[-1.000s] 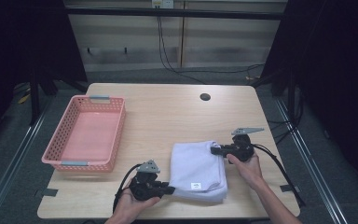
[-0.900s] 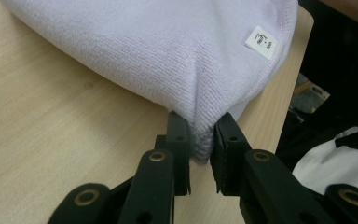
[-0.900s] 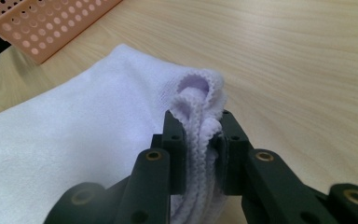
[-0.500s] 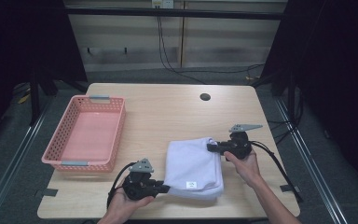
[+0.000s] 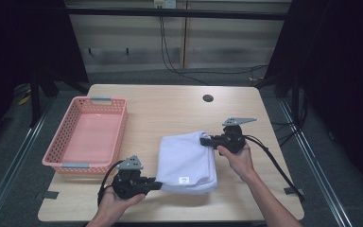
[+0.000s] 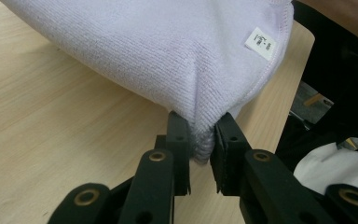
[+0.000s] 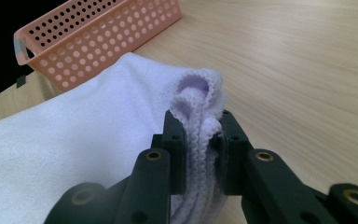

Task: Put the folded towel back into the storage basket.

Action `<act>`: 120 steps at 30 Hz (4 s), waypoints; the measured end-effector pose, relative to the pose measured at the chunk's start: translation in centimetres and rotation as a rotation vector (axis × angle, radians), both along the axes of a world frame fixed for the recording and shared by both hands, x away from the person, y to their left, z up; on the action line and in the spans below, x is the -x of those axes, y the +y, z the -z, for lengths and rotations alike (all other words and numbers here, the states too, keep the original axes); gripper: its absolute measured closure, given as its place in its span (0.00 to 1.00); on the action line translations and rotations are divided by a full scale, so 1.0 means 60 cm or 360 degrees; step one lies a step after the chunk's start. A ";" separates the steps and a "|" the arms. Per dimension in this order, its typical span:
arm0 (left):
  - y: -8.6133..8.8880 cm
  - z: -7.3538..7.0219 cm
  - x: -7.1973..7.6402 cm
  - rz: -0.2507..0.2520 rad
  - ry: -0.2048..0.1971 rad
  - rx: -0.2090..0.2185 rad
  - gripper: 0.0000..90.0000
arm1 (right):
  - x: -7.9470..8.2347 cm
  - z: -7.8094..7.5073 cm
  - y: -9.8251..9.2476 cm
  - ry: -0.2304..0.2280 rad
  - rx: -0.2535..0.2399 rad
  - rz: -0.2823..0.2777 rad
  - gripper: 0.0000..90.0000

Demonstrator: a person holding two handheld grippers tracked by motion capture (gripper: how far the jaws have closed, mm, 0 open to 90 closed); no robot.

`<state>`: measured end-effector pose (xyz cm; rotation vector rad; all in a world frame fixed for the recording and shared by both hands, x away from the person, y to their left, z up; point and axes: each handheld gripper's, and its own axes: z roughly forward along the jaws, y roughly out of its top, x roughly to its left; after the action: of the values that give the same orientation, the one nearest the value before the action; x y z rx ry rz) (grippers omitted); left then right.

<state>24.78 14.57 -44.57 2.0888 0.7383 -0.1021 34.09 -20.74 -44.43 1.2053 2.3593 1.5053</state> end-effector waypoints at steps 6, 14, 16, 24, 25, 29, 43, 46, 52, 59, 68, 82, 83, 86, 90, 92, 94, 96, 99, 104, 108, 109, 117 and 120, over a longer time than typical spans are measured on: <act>0.021 -0.007 -0.002 -0.0043 -0.0014 0.0021 0.88 | -0.013 -0.011 0.022 -0.0026 0.0000 -0.0030 0.86; 0.043 -0.015 -0.003 -0.0083 -0.0024 0.0014 0.88 | -0.029 -0.017 0.049 -0.0026 -0.0016 -0.0075 0.86; 0.049 -0.020 -0.004 -0.0096 -0.0030 0.0021 0.88 | -0.033 -0.018 0.054 -0.0028 -0.0017 -0.0082 0.86; 0.065 -0.036 -0.012 -0.0133 -0.0055 0.0009 0.88 | -0.051 -0.037 0.077 -0.0060 -0.0024 -0.0104 0.86; 0.068 -0.039 -0.013 -0.0139 -0.0058 0.0008 0.88 | -0.054 -0.040 0.079 -0.0067 -0.0027 -0.0108 0.86; 0.076 -0.049 -0.018 -0.0148 -0.0073 0.0006 0.88 | -0.062 -0.049 0.087 -0.0080 -0.0046 -0.0109 0.86; 0.107 -0.064 -0.032 -0.0213 -0.0097 0.0016 0.88 | -0.086 -0.073 0.122 -0.0117 -0.0060 -0.0119 0.86; 0.119 -0.070 -0.035 -0.0238 -0.0107 0.0023 0.88 | -0.092 -0.084 0.131 -0.0134 -0.0077 -0.0129 0.86; 0.138 -0.083 -0.037 -0.0264 -0.0125 0.0022 0.88 | -0.102 -0.103 0.156 -0.0163 -0.0087 -0.0144 0.86; 0.166 -0.098 -0.039 -0.0317 -0.0153 0.0039 0.88 | -0.116 -0.123 0.186 -0.0191 -0.0091 -0.0169 0.86; 0.197 -0.110 -0.045 -0.0379 -0.0172 0.0048 0.88 | -0.133 -0.136 0.223 -0.0201 -0.0097 -0.0191 0.86; 0.249 -0.150 -0.060 -0.0437 -0.0211 0.0058 0.88 | -0.161 -0.178 0.279 -0.0231 -0.0114 -0.0214 0.86; 0.254 -0.153 -0.061 -0.0446 -0.0221 0.0056 0.88 | -0.164 -0.181 0.285 -0.0233 -0.0109 -0.0220 0.86; 0.269 -0.159 -0.064 -0.0477 -0.0221 0.0062 0.88 | -0.173 -0.188 0.303 -0.0235 -0.0100 -0.0233 0.86; 0.284 -0.162 -0.066 -0.0509 -0.0236 0.0074 0.88 | -0.182 -0.195 0.324 -0.0240 -0.0105 -0.0239 0.86; 0.292 -0.163 -0.068 -0.0530 -0.0231 0.0084 0.88 | -0.188 -0.197 0.332 -0.0237 -0.0106 -0.0247 0.86; 0.300 -0.164 -0.071 -0.0550 -0.0231 0.0085 0.88 | -0.192 -0.200 0.342 -0.0233 -0.0111 -0.0245 0.86; 0.308 -0.166 -0.073 -0.0568 -0.0223 0.0083 0.88 | -0.197 -0.201 0.351 -0.0230 -0.0111 -0.0248 0.86; 0.324 -0.171 -0.075 -0.0603 -0.0242 0.0098 0.88 | -0.204 -0.200 0.365 -0.0211 -0.0133 -0.0247 0.86; 0.345 -0.164 -0.083 -0.0644 -0.0203 0.0075 0.88 | -0.213 -0.204 0.396 -0.0213 -0.0116 -0.0245 0.86; 0.369 -0.152 -0.086 -0.0692 -0.0172 0.0080 0.88 | -0.217 -0.198 0.418 -0.0205 -0.0094 -0.0245 0.86; 0.375 -0.149 -0.086 -0.0693 -0.0167 0.0072 0.88 | -0.218 -0.194 0.424 -0.0199 -0.0088 -0.0251 0.86; 0.398 -0.127 -0.084 -0.0740 -0.0126 0.0040 0.88 | -0.222 -0.170 0.457 -0.0162 -0.0077 -0.0267 0.86; 0.408 -0.119 -0.086 -0.0766 -0.0107 0.0044 0.88 | -0.223 -0.163 0.468 -0.0150 -0.0062 -0.0272 0.86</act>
<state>29.92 39.07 -37.43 1.8250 1.1664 0.2216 47.46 7.32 -34.66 0.9378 2.4346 1.6263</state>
